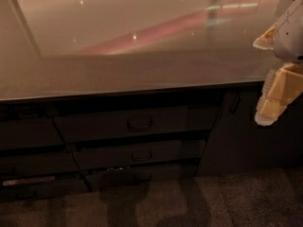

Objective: Open top drawer

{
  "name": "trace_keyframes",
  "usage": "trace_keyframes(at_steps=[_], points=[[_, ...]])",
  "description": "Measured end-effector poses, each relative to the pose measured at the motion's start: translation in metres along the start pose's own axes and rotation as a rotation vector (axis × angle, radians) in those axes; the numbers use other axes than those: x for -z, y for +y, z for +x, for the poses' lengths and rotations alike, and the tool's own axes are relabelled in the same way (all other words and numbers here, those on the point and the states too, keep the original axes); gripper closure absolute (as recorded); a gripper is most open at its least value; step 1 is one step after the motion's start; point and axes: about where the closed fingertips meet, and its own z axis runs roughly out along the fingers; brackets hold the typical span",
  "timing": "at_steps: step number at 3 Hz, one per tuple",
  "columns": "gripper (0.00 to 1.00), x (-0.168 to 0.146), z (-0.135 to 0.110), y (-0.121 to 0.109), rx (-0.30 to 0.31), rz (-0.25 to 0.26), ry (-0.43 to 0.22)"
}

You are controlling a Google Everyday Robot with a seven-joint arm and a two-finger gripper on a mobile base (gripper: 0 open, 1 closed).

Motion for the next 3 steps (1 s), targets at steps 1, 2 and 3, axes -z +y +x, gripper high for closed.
trace_keyframes(at_steps=[1,2,3], points=[[0.0,0.0,0.0,0.0,0.0,0.0,0.0],[0.0,-0.018,-0.018,-0.005,0.034,-0.048,-0.008],[0.0,-0.051,-0.039,-0.019,0.058,-0.134,-0.001]])
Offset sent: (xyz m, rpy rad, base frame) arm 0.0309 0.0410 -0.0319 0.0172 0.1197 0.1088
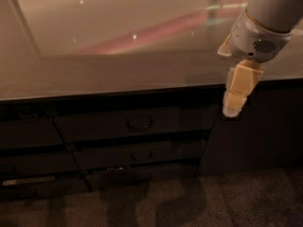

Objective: Open top drawer

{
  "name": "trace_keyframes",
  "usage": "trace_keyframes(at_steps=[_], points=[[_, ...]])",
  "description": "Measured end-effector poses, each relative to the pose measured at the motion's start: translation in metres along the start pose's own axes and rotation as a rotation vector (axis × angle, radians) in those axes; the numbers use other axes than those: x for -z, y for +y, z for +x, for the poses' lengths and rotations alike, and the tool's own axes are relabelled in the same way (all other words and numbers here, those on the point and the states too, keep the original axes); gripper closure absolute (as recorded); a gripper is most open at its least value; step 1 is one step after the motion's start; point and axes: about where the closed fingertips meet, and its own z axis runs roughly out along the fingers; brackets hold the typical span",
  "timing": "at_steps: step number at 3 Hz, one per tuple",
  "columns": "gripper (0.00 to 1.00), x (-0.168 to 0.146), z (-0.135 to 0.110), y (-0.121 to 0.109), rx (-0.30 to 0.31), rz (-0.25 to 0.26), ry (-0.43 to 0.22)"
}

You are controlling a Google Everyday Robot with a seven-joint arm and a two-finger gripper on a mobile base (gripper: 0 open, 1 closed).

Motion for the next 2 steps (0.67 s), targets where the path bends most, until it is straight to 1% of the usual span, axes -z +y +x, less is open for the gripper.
trace_keyframes(at_steps=[1,2], points=[[0.0,-0.0209,-0.0182,-0.0154,0.024,-0.04,-0.005],[0.0,-0.0209,-0.0182,-0.0154,0.024,-0.04,-0.005]])
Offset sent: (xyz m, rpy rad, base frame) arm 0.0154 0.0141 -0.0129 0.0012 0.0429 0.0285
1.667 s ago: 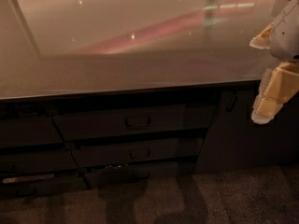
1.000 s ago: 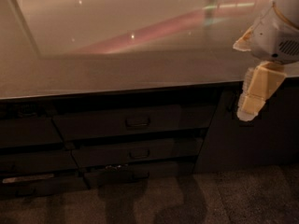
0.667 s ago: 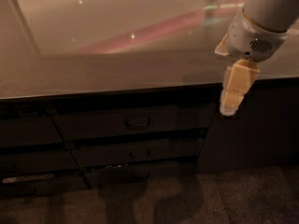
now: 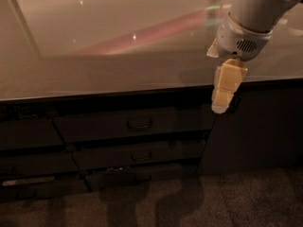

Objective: Open top drawer

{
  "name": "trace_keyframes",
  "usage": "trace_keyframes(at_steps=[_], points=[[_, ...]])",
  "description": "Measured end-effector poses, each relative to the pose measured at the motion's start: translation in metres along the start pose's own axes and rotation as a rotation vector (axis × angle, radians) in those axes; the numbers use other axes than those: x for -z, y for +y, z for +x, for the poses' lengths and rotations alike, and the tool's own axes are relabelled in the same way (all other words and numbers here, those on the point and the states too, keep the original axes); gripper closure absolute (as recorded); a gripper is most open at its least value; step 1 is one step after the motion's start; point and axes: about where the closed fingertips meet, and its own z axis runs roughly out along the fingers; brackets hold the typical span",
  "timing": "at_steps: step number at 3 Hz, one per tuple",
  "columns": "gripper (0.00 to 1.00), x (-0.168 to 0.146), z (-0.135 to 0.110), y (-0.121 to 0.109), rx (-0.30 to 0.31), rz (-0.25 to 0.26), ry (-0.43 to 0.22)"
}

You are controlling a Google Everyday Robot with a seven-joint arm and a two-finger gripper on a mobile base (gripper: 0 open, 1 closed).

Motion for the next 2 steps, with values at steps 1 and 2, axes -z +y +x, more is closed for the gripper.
trace_keyframes(at_steps=[1,2], points=[[0.0,-0.0039,-0.0022,0.0014,0.055,0.069,0.005],[0.0,-0.0131,-0.0094,-0.0066,0.071,0.111,-0.014]])
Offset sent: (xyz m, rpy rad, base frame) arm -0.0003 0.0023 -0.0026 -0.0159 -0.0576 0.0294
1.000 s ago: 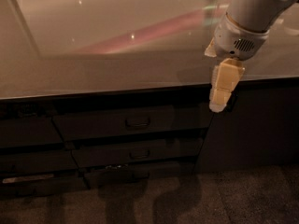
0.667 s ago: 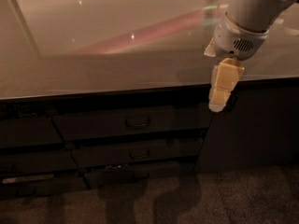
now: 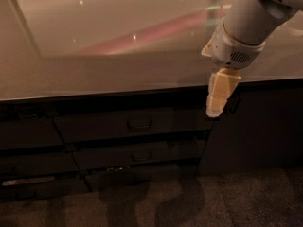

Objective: Open top drawer

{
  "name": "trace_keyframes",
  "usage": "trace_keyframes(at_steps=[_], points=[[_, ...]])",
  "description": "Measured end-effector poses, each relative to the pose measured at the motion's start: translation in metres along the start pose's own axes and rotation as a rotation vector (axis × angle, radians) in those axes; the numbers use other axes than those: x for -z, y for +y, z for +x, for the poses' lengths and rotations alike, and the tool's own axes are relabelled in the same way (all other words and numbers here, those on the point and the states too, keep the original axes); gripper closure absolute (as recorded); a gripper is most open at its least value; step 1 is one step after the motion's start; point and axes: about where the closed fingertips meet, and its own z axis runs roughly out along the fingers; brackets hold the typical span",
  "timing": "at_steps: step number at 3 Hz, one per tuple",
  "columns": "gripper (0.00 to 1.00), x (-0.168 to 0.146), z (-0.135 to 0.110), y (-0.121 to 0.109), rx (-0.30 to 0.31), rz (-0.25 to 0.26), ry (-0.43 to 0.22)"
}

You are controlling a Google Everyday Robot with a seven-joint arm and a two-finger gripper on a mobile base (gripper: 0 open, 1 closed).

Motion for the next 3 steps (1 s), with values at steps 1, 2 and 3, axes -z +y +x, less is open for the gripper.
trace_keyframes(at_steps=[1,2,3], points=[[0.0,0.0,0.0,0.0,0.0,0.0,0.0],[0.0,-0.018,0.006,-0.005,-0.02,-0.034,-0.003],[0.0,-0.05,0.016,-0.011,-0.043,-0.09,0.005]])
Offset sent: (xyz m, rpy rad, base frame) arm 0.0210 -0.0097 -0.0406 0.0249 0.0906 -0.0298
